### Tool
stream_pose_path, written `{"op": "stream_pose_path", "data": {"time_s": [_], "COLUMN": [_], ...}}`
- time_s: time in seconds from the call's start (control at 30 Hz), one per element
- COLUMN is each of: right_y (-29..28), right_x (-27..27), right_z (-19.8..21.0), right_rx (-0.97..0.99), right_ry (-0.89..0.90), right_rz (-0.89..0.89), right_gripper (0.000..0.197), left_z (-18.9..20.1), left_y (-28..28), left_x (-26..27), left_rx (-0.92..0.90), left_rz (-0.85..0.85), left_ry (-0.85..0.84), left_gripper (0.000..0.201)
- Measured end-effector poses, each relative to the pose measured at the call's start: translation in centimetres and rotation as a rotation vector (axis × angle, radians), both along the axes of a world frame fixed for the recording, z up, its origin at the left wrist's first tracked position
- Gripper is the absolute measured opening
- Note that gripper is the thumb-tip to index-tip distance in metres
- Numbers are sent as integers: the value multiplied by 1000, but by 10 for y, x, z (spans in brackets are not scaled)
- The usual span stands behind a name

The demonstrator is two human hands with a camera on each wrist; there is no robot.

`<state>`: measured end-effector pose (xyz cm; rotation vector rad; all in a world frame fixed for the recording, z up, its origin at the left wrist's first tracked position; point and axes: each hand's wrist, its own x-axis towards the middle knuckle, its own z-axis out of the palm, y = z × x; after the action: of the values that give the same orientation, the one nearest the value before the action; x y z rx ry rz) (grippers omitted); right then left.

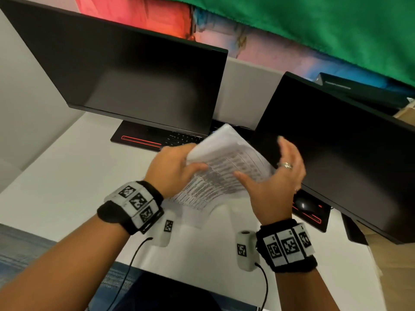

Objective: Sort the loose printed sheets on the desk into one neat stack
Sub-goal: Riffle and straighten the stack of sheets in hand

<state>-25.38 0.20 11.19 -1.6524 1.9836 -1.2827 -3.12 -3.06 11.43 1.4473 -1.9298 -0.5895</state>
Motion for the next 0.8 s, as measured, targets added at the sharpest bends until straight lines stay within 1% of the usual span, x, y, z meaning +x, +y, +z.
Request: {"op": "stream_pose_path", "data": {"time_s": [0.03,0.07,0.1,0.13,0.17,0.2,0.23,0.27,0.3,0.37,0.4,0.43,0.47,0.5,0.57,0.63,0.67,0.7,0.73,0.8], "right_y": [1,3,1,0,-2,-4,-7,-8,-9,-4,0,8,16,24,33,31,28,24,20,19], "right_x": [-3,-6,-7,-7,-7,-5,-3,-1,1,4,6,9,12,17,22,23,23,21,17,14], "right_z": [-6,-13,-22,-29,-34,-34,-32,-30,-25,-22,-24,-31,-39,-43,-51,-50,-49,-51,-52,-49], "right_rx": [32,69,89,110,151,181,192,171,105,-97,-137,-114,-32,76,175,205,188,161,154,147], "right_ry": [-57,-194,-400,-635,-814,-891,-878,-837,-817,-731,-657,-595,-556,-585,-727,-724,-684,-637,-583,-568], "right_rz": [-81,-105,-61,12,85,127,143,146,145,154,164,177,173,154,121,122,124,131,143,154], "right_gripper": [113,121,120,110,92,70,50,37,32,34,35,30,28,36,36,47,45,41,43,51], "left_z": [0,-2,-3,-5,-6,-7,-9,-10,-12,-19,-27,-34,-44,-55,-72,-77,-75,-71,-65,-60], "left_y": [0,1,1,1,1,2,2,3,5,12,15,20,24,28,33,31,29,27,25,25], "left_x": [8,16,22,25,26,23,17,10,3,-8,-10,-11,-8,-5,1,6,8,9,10,13], "left_rx": [52,111,167,215,242,238,213,175,132,30,-9,-19,6,62,203,254,248,223,192,143], "left_rz": [39,62,62,49,46,64,97,140,189,277,310,331,335,316,250,228,230,234,241,249], "left_ry": [135,261,372,461,512,527,526,530,547,555,543,539,539,542,567,532,510,502,509,530], "left_gripper": [22,22,23,25,30,34,35,33,32,28,26,25,28,34,43,44,40,36,32,32]}}
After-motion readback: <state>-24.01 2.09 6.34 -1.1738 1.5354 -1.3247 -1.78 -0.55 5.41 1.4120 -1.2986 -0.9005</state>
